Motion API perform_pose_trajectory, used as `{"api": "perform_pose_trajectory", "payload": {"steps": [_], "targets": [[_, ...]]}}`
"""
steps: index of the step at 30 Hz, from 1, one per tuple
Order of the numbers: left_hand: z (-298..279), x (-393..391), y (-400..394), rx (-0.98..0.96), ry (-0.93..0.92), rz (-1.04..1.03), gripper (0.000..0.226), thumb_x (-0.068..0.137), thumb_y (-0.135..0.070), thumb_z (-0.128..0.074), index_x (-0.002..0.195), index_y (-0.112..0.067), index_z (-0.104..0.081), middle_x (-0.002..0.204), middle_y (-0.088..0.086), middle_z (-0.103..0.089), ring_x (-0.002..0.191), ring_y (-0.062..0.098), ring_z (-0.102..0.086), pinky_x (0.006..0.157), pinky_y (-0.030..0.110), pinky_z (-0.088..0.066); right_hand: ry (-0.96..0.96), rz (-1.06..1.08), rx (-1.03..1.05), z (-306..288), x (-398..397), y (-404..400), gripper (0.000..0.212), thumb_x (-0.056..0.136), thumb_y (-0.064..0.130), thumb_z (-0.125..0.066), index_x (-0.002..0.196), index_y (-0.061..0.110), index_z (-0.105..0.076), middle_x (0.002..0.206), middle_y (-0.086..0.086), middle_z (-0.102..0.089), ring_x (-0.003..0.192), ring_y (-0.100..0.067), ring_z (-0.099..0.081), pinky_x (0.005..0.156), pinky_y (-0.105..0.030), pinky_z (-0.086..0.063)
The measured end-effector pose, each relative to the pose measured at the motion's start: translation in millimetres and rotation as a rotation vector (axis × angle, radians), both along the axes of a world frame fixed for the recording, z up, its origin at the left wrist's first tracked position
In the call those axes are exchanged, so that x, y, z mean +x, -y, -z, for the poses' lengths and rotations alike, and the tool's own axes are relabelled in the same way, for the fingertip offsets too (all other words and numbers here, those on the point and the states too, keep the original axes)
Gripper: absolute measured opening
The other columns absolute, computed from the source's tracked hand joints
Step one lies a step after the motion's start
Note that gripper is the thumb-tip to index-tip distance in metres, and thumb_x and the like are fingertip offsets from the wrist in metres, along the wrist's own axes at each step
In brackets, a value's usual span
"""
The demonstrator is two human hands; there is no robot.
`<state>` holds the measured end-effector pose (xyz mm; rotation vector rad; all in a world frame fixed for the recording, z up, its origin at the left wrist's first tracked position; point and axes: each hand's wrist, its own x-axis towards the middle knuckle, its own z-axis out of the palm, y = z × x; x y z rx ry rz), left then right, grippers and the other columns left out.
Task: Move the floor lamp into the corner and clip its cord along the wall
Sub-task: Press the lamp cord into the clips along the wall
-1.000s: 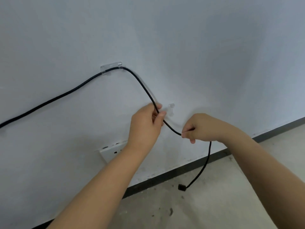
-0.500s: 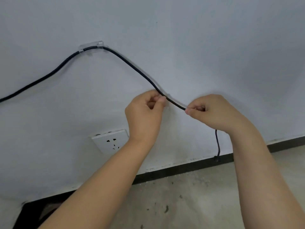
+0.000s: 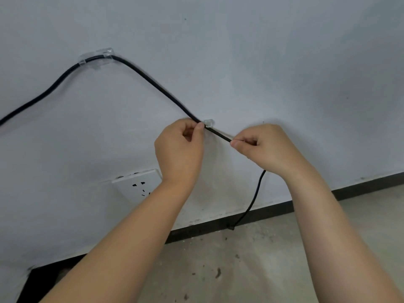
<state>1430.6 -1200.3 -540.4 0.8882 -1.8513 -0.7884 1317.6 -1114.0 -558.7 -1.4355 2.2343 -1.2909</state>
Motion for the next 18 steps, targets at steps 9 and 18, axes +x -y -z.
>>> {"api": "perform_pose_trajectory", "payload": {"steps": [9,18], "targets": [[-1.2,-1.3,0.2,-0.056,0.021,0.006,0.016,0.085,-0.010,-0.062,0.071,-0.006,-0.068,0.049,-0.013,-0.049,0.060,0.018,-0.054,0.064,0.028,-0.044,0.064,0.022,-0.024,7.5,-0.5,3.1,0.016,0.086,0.012,-0.057,0.081,0.005,-0.070,0.050,0.009,-0.047,0.071,-0.025,-0.058,0.055,-0.018,-0.035],[-9.1,2.1,-0.6,-0.156,0.174,0.089,0.025,0.086,-0.006,-0.054,0.064,0.003,-0.062,0.061,0.021,-0.064,0.057,0.027,-0.054,0.056,0.033,-0.043,0.065,0.043,-0.045,12.7,-8.2,-2.4,0.016,0.086,0.014,-0.058,0.082,0.005,-0.070,0.052,0.010,-0.049,0.058,-0.015,-0.051,0.046,-0.006,-0.033]]}}
